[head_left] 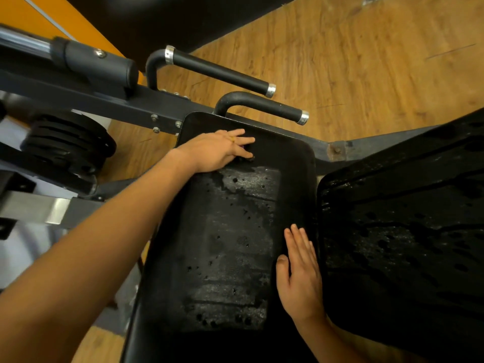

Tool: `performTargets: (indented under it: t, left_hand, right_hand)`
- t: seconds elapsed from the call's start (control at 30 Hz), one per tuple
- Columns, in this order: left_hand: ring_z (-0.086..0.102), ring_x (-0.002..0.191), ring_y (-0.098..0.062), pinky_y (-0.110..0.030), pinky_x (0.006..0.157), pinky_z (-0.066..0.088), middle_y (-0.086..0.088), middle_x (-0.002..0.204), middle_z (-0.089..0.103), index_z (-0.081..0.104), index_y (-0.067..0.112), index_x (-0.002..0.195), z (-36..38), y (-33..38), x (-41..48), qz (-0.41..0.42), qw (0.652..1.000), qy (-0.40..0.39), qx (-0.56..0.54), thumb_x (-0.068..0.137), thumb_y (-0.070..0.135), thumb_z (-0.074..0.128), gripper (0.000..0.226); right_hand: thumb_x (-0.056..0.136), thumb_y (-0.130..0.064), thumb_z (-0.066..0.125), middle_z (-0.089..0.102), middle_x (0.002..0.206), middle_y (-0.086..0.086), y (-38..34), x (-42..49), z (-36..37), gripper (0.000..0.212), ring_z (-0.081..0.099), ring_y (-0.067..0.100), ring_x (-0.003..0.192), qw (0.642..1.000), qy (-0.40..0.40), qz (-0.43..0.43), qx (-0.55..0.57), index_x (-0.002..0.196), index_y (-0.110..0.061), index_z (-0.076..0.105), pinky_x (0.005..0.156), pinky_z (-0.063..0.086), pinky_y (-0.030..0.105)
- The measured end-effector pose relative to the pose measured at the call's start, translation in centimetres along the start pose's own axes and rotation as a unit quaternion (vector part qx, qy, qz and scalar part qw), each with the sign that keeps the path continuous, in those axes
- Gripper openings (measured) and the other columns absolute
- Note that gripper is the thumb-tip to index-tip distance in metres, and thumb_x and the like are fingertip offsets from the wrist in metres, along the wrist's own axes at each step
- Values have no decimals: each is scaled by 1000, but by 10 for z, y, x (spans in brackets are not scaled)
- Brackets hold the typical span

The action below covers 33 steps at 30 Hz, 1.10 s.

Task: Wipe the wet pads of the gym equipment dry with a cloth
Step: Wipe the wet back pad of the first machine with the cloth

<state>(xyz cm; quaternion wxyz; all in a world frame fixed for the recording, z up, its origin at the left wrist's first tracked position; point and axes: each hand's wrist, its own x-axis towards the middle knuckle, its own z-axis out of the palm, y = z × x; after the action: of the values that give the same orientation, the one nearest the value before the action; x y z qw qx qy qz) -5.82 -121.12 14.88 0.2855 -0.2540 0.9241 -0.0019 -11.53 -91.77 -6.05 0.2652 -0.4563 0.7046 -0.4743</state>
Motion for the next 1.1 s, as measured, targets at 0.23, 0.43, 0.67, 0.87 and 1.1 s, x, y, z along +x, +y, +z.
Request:
performTargets:
  t: [0.23,0.43,0.67,0.87,1.1]
  left_hand:
    - [14,155,-25,-46,124,21,-3,167,21,49,26,149,14,5,-80,-229,959,151,-74,107,12,42,45]
    - [3,156,-22,-34,121,17,-4,170,4,29,28,159,46,53,-128,-306,911,220,-168,108,18,40,53]
    - [8,156,-27,-38,123,22,-10,169,13,34,24,157,53,49,-120,-310,912,234,-135,108,16,40,51]
    - [12,154,-36,-44,122,24,-17,166,20,41,23,154,44,24,-73,-344,900,250,-96,108,14,39,47]
    - [8,154,-37,-49,120,22,-21,167,10,29,18,159,13,8,-35,-385,903,179,-71,107,15,37,53]
  right_hand:
    - [99,-32,31,32,162,-2,0,0,-1,59,18,8,153,1000,-8,9,-6,152,-10,42,125,6,24]
    - [99,-32,31,31,163,-1,-1,0,-1,59,17,9,154,1000,-17,12,-7,153,-10,40,125,4,23]
    - [99,-32,31,30,163,-1,-1,0,-2,59,16,9,154,1000,-25,13,-10,154,-12,39,125,3,22]
    - [99,-31,32,31,163,-1,-1,0,-1,58,15,7,154,1000,-15,8,-9,153,-11,40,125,4,23]
    - [99,-33,31,29,163,-2,2,0,-1,59,14,7,154,1000,-17,5,-11,154,-11,39,125,3,22]
